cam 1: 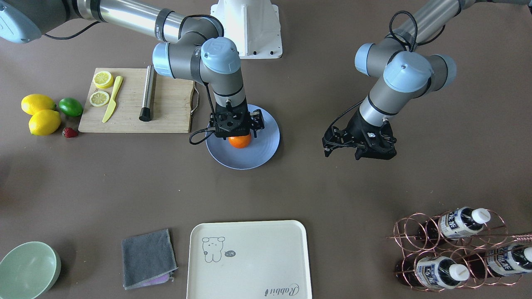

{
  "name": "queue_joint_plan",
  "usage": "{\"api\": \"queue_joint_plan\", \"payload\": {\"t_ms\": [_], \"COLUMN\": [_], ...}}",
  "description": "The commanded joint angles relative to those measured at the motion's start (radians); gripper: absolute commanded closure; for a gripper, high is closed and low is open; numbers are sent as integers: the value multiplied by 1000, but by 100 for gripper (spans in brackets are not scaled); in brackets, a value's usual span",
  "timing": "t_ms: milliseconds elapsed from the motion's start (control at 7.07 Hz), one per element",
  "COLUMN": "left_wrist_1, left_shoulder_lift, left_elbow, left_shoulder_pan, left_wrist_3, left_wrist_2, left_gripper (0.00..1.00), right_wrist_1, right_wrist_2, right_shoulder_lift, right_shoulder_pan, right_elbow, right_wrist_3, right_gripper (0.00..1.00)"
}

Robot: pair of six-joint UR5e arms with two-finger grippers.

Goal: Pick orange to plate

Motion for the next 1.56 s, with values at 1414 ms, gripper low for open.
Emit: {"api": "queue_joint_plan", "payload": {"t_ms": [1414], "left_wrist_1": [348], "left_shoulder_lift": [332], "left_elbow": [3], "left_shoulder_pan": [-654], "left_wrist_3": [961], "left_wrist_2": [-295], "left_gripper": [3], "right_wrist_1": [-158], "right_wrist_2": [531], "right_shoulder_lift": [-636], "right_shoulder_pan": [1075], "right_elbow": [-72], "right_wrist_3": [-1456], "right_gripper": [0]}}
